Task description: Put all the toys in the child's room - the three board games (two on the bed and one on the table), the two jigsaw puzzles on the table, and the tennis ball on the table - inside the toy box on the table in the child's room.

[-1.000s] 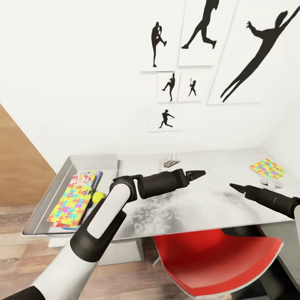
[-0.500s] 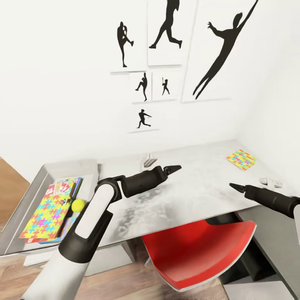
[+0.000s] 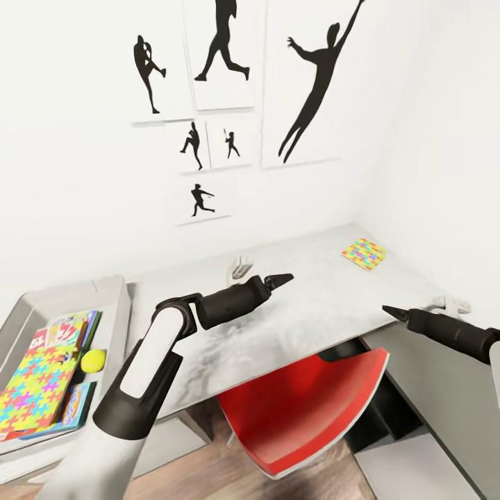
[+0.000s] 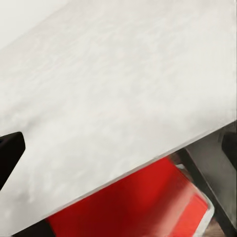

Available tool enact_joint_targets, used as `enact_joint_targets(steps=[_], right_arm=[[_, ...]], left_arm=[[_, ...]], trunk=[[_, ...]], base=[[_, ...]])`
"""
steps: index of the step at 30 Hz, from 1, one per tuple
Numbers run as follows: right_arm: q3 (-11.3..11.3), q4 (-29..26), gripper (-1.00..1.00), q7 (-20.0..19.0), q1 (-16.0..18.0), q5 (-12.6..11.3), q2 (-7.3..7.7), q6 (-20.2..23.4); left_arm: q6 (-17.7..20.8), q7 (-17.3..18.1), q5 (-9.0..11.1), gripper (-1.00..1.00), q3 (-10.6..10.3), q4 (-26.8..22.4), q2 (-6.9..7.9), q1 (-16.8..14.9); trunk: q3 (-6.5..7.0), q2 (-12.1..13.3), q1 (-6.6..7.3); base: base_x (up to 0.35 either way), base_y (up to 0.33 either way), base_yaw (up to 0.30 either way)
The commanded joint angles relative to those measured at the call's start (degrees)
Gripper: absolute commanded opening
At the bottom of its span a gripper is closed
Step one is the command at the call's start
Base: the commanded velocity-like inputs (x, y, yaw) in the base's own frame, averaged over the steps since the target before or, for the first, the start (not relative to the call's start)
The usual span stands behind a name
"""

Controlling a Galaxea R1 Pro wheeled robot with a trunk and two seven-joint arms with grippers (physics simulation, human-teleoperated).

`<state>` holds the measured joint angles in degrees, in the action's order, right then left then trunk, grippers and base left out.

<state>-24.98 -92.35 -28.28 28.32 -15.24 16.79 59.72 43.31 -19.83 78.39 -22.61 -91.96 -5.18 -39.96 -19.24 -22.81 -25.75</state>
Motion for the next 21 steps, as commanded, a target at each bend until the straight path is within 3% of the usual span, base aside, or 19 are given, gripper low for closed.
enact_joint_targets(steps=[1, 21], right_arm=[[-0.1, 0.0, 1.0, -0.5, 0.1, 0.3, 0.0, 0.3], [-0.2, 0.0, 1.0, -0.5, 0.0, 0.3, 0.0, 0.3]], left_arm=[[0.1, -0.6, 0.6, 1.0, 0.0, -0.1, -0.01, 0.0], [0.6, -0.1, 0.8, 1.0, 0.6, -0.1, 0.35, 0.1]], trunk=[[-0.1, -0.1, -0.03], [-0.1, -0.1, -0.03]], base=[[0.0, 0.0, -0.286], [0.0, 0.0, -0.286]])
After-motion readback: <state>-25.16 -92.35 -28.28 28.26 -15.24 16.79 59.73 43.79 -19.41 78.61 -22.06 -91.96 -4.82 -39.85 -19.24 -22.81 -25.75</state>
